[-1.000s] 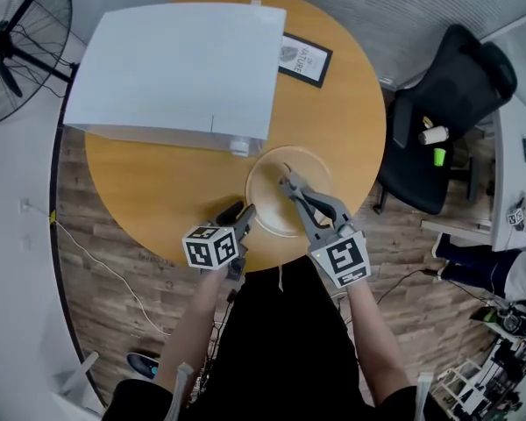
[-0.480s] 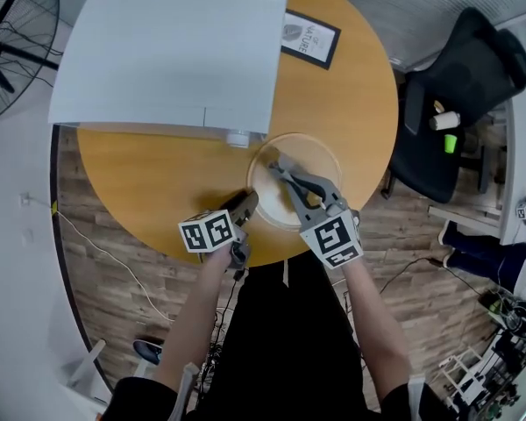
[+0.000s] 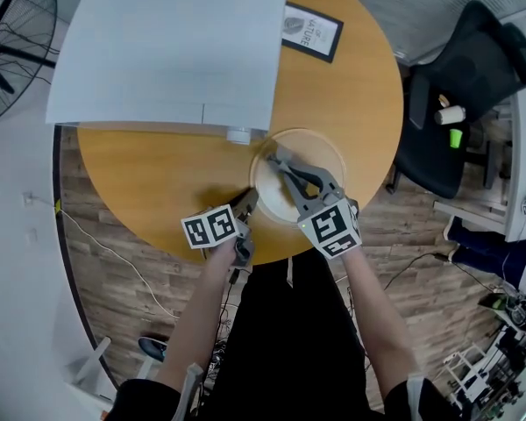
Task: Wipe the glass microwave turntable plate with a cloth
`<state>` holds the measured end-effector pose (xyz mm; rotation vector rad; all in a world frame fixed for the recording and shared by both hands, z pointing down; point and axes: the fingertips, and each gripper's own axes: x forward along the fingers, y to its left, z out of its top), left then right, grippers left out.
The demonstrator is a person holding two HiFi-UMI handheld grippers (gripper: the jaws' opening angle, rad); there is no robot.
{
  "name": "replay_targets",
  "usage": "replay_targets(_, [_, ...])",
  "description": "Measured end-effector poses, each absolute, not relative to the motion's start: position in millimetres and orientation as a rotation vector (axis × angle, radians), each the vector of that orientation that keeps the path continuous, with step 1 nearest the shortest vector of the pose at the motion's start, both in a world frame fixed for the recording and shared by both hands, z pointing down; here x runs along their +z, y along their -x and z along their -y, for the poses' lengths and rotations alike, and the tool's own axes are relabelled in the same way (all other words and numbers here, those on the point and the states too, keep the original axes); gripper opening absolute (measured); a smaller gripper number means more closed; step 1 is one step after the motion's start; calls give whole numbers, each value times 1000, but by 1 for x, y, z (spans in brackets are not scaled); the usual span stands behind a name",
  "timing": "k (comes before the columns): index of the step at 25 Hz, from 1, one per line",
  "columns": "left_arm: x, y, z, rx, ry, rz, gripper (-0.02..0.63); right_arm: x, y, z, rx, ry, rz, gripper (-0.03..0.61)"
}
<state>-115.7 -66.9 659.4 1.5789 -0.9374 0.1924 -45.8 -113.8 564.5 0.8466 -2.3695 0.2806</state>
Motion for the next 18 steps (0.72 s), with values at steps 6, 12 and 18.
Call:
replay_targets(6, [660, 115, 67, 188, -1569, 933, 29, 597, 58, 119, 296, -801, 2326, 21])
replay_targets(12, [660, 115, 68, 184, -1565, 933, 28, 626, 81, 121, 299, -735, 2277, 21])
replay_targets(18, [660, 115, 67, 181, -1562, 936, 28, 644, 98, 107, 311, -674, 2235, 21])
